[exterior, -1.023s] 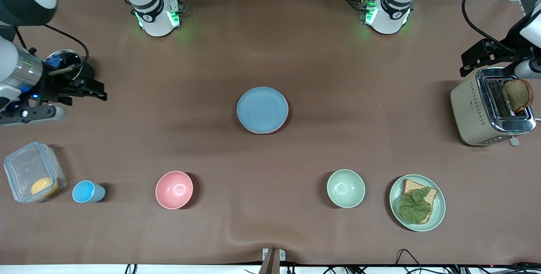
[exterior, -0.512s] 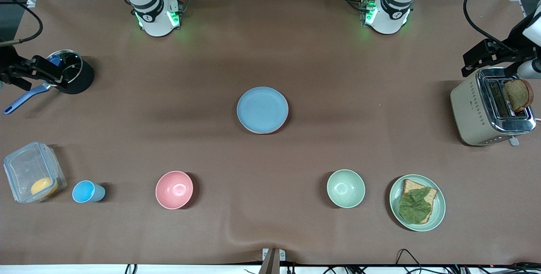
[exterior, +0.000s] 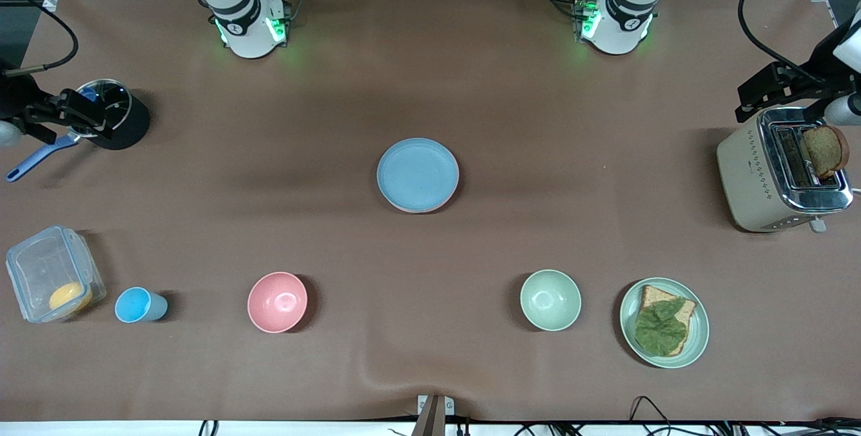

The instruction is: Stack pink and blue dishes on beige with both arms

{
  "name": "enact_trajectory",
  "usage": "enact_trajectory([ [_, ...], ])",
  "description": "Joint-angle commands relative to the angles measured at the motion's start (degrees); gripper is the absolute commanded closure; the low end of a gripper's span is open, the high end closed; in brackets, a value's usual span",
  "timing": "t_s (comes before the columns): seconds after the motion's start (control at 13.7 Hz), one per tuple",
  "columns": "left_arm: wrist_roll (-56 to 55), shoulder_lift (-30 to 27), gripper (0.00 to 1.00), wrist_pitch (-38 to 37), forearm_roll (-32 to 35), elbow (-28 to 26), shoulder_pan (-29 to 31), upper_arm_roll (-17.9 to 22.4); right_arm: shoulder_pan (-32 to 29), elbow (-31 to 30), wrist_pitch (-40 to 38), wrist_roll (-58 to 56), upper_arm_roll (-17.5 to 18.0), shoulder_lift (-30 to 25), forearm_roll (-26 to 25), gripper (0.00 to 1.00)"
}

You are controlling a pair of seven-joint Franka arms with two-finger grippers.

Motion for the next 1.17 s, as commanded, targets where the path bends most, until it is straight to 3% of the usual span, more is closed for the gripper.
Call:
enact_trajectory([
  [0.0, -0.02, -0.29, 0.00, -0.67, 0.87, 0.37, -0.14, -0.26, 1.23, -0.79, 0.34, -0.79, -2.27, -0.51, -1.12, 0.00],
  [1.1, 0.60, 0.15, 0.00, -0.67, 0.34, -0.95, 0.99, -1.92, 2.73, 2.20, -2.83, -0.97, -2.01, 1.42, -1.03, 0.00],
])
